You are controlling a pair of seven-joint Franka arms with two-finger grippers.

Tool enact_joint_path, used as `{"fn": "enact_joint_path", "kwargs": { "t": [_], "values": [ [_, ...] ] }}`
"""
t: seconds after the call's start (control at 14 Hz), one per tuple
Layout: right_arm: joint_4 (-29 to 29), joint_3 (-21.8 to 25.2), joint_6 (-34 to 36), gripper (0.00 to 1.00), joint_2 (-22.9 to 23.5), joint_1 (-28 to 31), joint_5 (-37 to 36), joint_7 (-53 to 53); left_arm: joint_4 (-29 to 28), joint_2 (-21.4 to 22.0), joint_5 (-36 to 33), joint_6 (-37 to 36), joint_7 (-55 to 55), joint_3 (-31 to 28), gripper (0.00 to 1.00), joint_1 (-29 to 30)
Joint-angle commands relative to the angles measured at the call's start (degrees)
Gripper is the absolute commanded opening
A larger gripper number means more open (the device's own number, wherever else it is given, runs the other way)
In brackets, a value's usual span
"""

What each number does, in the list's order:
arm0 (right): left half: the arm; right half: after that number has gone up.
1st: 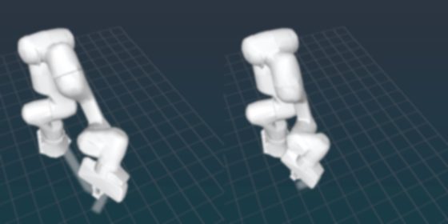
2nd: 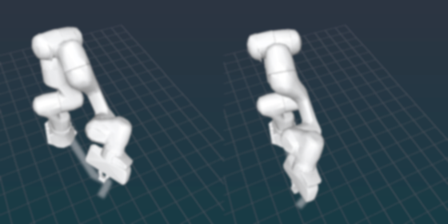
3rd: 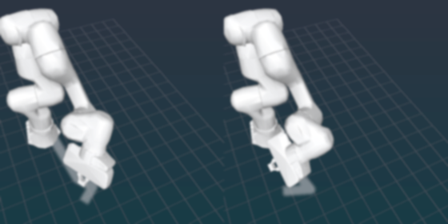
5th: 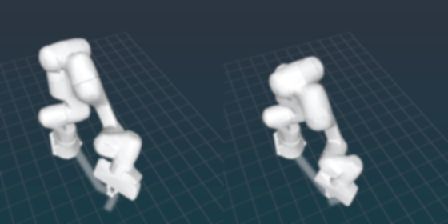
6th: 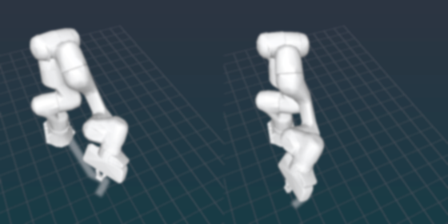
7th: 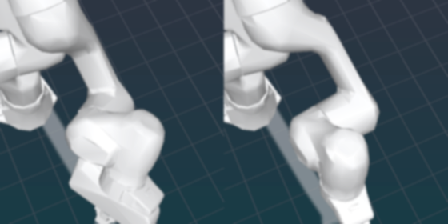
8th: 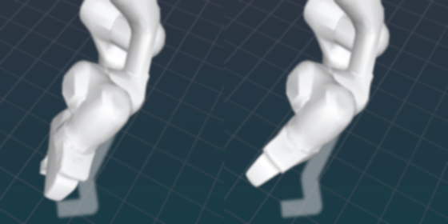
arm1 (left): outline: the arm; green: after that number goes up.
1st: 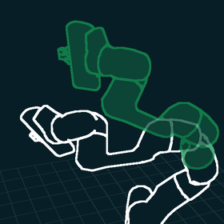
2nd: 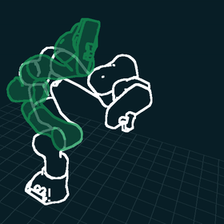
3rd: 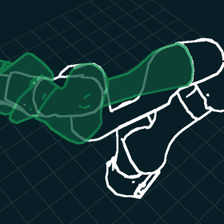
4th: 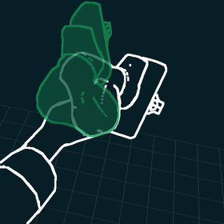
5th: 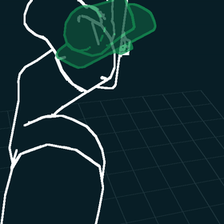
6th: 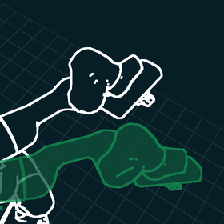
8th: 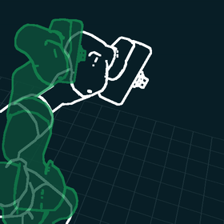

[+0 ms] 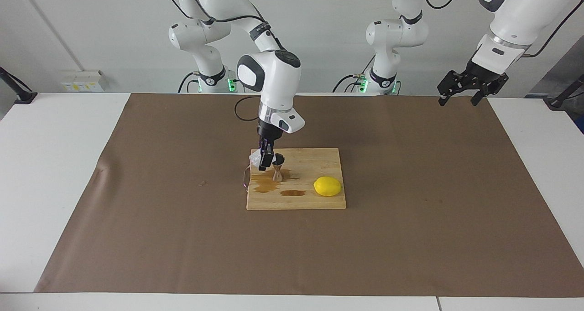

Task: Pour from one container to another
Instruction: 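Tilt the white cup with the right gripper above the silver cup, then carry the white cup back with the right gripper to its spot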

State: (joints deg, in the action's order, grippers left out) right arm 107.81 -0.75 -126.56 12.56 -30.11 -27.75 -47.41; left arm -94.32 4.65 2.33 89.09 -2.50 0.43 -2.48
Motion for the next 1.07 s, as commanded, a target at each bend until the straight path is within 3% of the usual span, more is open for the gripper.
{"fn": "enact_joint_path", "kwargs": {
  "t": [0.0, 0.64, 1.0],
  "values": [
    [0.21, -0.4, -0.97, 0.32, -0.87, 1.19, 2.08, 0.83, -1.3, 1.41, 0.66, -0.32, 0.22, 0.01, 1.0, 0.37],
    [0.29, -0.31, -2.29, 0.33, -2.02, 4.35, 18.68, -2.24, -1.3, 1.41, 0.66, -0.32, 0.22, 0.01, 1.0, 0.37],
    [0.29, -0.31, -2.38, 0.33, -2.11, 11.98, 34.22, -16.01, -1.3, 1.41, 0.66, -0.32, 0.22, 0.09, 1.0, 0.37]
  ]
}}
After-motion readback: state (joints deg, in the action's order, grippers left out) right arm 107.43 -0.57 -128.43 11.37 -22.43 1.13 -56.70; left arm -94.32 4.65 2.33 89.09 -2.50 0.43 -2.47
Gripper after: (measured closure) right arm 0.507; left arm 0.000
